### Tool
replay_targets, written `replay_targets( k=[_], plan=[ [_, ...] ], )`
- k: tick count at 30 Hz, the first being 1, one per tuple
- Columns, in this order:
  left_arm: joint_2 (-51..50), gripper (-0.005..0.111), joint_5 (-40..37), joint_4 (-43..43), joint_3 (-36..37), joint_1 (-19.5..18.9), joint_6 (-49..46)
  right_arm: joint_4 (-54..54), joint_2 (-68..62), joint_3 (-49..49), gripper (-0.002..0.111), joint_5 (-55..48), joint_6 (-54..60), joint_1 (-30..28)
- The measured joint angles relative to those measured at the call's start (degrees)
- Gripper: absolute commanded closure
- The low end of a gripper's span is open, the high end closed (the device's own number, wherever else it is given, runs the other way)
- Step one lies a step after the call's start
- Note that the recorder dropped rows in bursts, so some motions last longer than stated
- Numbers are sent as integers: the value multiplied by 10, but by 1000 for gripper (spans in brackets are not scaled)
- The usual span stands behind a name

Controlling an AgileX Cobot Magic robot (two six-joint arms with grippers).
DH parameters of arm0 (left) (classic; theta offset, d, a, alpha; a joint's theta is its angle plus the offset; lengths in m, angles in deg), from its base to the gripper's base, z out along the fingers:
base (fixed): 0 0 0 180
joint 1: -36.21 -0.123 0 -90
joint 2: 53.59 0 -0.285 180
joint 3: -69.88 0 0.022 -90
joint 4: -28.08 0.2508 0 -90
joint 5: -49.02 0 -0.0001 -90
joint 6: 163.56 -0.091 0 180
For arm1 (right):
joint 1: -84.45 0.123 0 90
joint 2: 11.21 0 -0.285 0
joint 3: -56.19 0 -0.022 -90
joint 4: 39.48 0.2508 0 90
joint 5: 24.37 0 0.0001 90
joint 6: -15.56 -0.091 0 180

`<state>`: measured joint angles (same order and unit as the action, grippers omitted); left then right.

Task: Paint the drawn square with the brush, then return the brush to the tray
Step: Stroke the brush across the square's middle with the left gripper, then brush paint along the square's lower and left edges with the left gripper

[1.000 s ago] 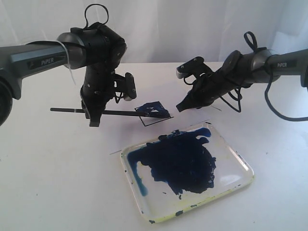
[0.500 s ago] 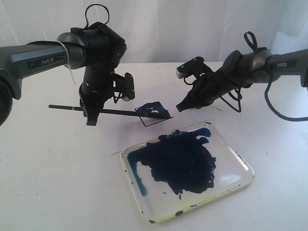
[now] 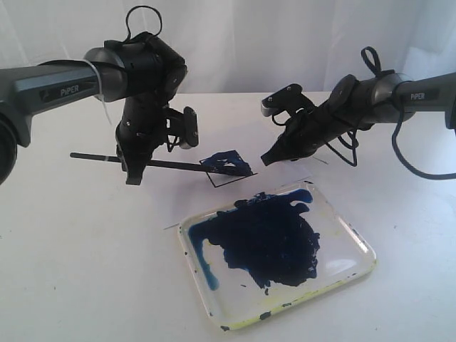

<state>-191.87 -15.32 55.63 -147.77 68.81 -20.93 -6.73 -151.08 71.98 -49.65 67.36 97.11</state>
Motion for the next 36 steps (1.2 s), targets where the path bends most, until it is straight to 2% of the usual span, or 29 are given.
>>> replay_targets(
  k=[9,36],
  plan=[
    [26,107,0,4,51,0,0,0,0,0,108,0,0,0],
    [27,107,0,19,55,1,25,-1,0,0,108,0,0,0]
  ],
)
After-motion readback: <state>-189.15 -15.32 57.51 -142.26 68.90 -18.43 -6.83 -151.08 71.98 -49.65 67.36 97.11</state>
